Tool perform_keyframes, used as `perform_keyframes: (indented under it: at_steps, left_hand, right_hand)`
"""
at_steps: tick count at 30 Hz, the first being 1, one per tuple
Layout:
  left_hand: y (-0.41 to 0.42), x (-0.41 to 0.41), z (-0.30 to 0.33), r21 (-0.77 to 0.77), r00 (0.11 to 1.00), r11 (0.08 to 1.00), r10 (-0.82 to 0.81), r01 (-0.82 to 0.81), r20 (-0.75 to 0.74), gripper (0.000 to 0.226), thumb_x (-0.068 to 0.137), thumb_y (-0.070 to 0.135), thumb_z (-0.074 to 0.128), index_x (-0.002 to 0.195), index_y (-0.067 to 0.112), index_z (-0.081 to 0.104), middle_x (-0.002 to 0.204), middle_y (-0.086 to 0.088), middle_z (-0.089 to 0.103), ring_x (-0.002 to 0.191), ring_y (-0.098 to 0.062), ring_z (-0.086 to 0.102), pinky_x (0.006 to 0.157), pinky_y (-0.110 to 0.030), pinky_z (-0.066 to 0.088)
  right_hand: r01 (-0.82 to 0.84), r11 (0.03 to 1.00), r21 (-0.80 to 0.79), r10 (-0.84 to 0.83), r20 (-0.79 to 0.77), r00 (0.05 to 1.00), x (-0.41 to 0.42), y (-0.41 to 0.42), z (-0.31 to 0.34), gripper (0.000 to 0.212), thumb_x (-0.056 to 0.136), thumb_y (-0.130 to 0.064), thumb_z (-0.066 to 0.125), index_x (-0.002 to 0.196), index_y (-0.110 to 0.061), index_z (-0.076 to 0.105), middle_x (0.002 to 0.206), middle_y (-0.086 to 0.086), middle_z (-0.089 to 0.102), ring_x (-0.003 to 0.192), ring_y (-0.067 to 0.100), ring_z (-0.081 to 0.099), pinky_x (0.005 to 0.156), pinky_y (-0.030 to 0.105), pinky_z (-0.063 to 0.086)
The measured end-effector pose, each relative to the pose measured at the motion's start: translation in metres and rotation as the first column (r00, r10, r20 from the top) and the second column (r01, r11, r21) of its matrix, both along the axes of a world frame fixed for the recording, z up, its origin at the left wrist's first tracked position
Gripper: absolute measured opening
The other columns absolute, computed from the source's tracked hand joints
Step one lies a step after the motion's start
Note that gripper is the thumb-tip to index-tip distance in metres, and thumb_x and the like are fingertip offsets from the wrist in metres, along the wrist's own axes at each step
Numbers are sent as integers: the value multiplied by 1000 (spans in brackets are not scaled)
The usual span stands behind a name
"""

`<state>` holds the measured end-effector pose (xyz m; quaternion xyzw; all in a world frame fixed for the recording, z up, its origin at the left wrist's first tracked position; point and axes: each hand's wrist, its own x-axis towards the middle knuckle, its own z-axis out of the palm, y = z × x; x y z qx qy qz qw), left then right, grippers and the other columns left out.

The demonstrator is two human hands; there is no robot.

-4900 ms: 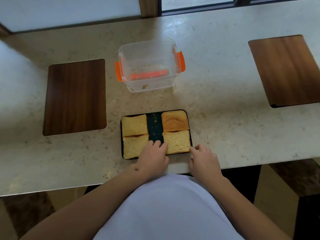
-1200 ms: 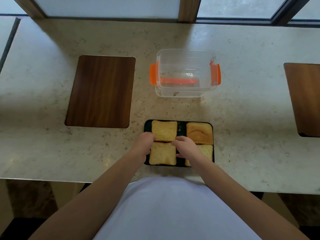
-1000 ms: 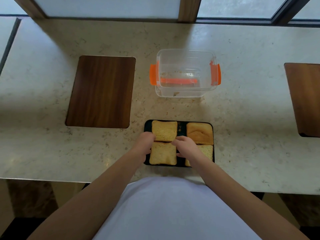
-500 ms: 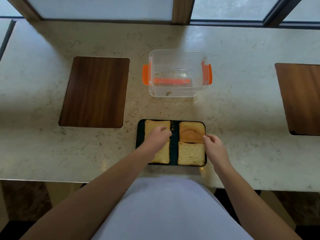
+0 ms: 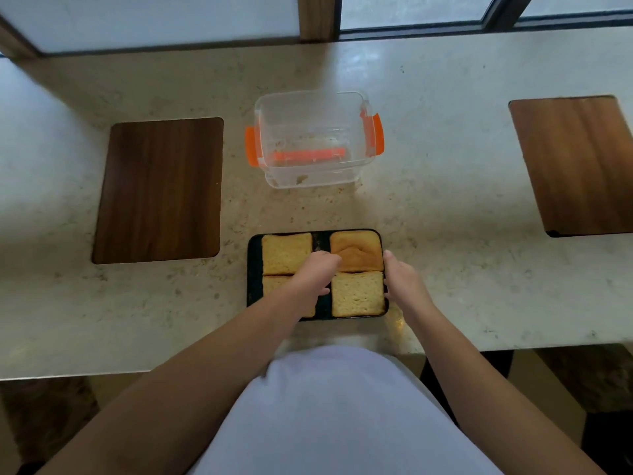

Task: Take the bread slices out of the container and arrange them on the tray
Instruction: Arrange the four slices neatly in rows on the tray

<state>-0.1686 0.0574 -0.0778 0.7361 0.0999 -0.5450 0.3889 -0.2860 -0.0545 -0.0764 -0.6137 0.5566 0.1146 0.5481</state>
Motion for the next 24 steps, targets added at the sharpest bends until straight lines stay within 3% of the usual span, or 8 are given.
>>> perform_keyframes:
  at_steps: [4, 10, 15, 21, 24]
  left_hand:
    - [-3, -1, -1, 23, 1000, 1000, 22, -22, 1, 49, 97, 19, 49, 146, 14, 42, 125, -4, 48, 117, -25, 51, 91, -39, 51]
    - [-1, -3, -3, 2, 1000, 1000, -16, 16, 25, 55, 97, 23, 48, 150, 19, 38, 149, -5, 43, 125, -25, 47, 96, -44, 50]
    - [4, -2, -5, -3, 1000, 1000, 9, -9, 7, 54, 96, 25, 50, 149, 21, 39, 148, -4, 44, 117, -22, 47, 98, -48, 51]
    - [8, 0, 0, 0, 998, 999, 48, -48, -34, 53, 97, 23, 50, 148, 23, 40, 150, -4, 40, 132, -29, 42, 98, -56, 51]
    - [10, 1, 0, -6, 998, 999, 50, -50, -37, 51, 97, 24, 51, 147, 23, 41, 149, -3, 40, 130, -28, 42, 95, -54, 52]
  right_hand:
    - [-3, 1000, -1, 3, -8, 1000, 5, -4, 0, 66, 100, -57, 37, 117, -1, 67, 119, 18, 70, 110, 33, 64, 102, 57, 49]
    - [-104, 990, -98, 102, -16, 995, 8, -2, -3, 60, 101, -51, 43, 138, -6, 56, 128, 10, 63, 111, 26, 59, 95, 44, 50]
    - [-93, 994, -57, 92, -17, 996, 10, -3, -7, 58, 101, -50, 45, 137, -5, 55, 122, 10, 63, 108, 26, 61, 96, 49, 53]
    - [-101, 995, -21, 101, -7, 995, 14, -4, -12, 55, 99, -51, 46, 126, -4, 59, 96, 3, 58, 103, 27, 63, 98, 53, 53]
    - [-102, 995, -18, 102, -1, 995, 15, -1, -12, 56, 100, -50, 46, 132, -6, 57, 110, 7, 63, 109, 27, 61, 100, 52, 53]
